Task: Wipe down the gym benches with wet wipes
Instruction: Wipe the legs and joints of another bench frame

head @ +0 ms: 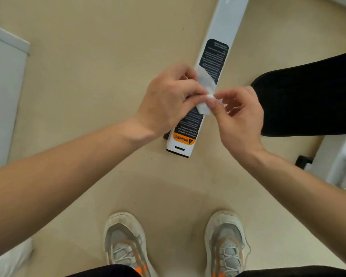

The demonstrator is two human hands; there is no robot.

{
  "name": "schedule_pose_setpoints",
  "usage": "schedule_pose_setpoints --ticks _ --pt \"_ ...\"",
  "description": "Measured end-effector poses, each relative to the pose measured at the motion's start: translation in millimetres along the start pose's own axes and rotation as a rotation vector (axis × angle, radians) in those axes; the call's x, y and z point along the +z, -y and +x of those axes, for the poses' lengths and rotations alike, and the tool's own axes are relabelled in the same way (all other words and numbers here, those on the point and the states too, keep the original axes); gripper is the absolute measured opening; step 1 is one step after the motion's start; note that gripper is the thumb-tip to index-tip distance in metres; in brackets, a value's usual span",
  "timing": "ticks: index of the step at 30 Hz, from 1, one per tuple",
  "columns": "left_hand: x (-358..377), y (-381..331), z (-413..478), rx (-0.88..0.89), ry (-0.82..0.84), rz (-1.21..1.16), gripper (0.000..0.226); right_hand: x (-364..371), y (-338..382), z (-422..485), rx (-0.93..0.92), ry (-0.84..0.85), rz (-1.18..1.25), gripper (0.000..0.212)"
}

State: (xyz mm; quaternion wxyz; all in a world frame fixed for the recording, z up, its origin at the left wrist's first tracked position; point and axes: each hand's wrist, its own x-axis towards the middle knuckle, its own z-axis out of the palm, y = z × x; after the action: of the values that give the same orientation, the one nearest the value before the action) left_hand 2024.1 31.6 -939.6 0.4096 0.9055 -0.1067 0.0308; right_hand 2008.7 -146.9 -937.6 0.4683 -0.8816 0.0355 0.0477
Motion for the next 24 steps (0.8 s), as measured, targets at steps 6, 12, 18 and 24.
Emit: schedule_pose_setpoints --ticks 6,12,18,24 --pt "-1 -7 -33 0.096 0.006 0.059 0.010 0 -3 -30 0.076 0.069 0.118 0.010" --pt "-3 -1 -16 0.090 -0.012 0.064 0.011 2 7 -5 0.116 0.020 0.215 0.011" --pt "2 2 48 -0.095 -0.009 -0.031 0.010 0 19 59 0.147 -0.055 0.185 0.013" --pt "8 3 64 -0.128 -0.064 -0.051 0.010 0 19 71 0.163 -0.089 0.139 0.008"
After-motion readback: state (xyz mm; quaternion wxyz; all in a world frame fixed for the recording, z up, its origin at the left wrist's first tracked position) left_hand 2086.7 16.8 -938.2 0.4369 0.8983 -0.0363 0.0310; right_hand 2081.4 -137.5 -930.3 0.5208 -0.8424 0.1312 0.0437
